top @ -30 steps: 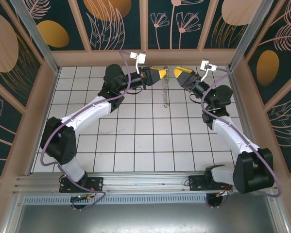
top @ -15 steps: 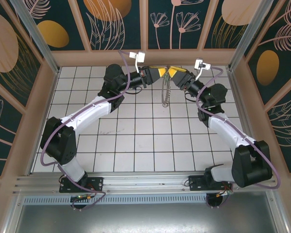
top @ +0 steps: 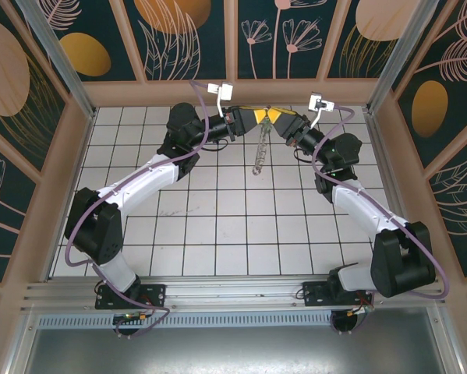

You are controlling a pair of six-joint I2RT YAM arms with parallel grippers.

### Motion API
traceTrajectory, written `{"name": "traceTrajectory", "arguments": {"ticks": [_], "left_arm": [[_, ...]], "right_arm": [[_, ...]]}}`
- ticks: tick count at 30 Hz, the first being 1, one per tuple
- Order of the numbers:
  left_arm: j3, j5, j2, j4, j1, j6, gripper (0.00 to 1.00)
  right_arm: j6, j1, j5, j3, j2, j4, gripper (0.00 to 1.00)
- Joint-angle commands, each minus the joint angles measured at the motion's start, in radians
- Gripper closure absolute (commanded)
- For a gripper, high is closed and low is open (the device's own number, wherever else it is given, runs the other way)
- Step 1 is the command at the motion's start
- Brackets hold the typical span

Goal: Put the keys on the keyring

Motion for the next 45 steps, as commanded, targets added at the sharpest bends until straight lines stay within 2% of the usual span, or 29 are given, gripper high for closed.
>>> {"name": "traceTrajectory", "arguments": {"ticks": [1,3,5,13,15,17,18,20,22,27,31,36,45], "left_arm": [[0.009,-0.001,-0.002,0.034,0.008,-0.013,1.00],[0.009,0.002,-0.001,0.034,0.008,-0.014,1.00],[0.007,0.004,-0.003,0.036,0.008,-0.015,1.00],[0.009,0.000,-0.005,0.026,0.009,-0.006,1.00],[0.007,-0.024,-0.018,-0.005,0.014,0.019,0.85],[-0.001,-0.048,-0.037,-0.039,0.033,0.050,0.66],[-0.007,-0.060,-0.047,-0.049,0.043,0.060,0.60],[-0.019,-0.065,-0.067,-0.060,0.072,0.078,0.53],[-0.014,-0.054,-0.073,-0.085,0.093,0.101,0.51],[0.056,0.020,-0.054,-0.226,0.109,0.215,0.48],[0.122,0.160,-0.012,-0.300,0.109,0.270,0.50],[0.125,0.248,-0.002,-0.291,0.109,0.282,0.54],[0.120,0.279,0.039,-0.275,0.108,0.265,0.55]], "right_arm": [[0.005,0.011,-0.021,0.032,0.010,0.053,0.86],[0.006,0.013,-0.022,0.036,0.016,0.051,0.89],[0.004,0.012,-0.025,0.040,0.020,0.051,0.99],[-0.032,0.001,-0.032,0.061,0.026,0.015,1.00],[-0.041,-0.015,-0.041,0.063,0.018,0.004,1.00],[-0.047,-0.038,-0.062,0.066,0.009,-0.002,1.00],[-0.049,-0.049,-0.072,0.068,0.006,-0.007,1.00],[-0.060,-0.073,-0.108,0.080,0.006,-0.030,1.00],[-0.069,-0.090,-0.151,0.092,0.014,-0.039,1.00],[-0.145,-0.104,-0.320,0.157,0.053,-0.095,1.00],[-0.220,-0.100,-0.419,0.211,0.090,-0.173,1.00],[-0.253,-0.100,-0.412,0.226,0.111,-0.219,1.00],[-0.247,-0.086,-0.409,0.221,0.127,-0.203,1.00]]}}
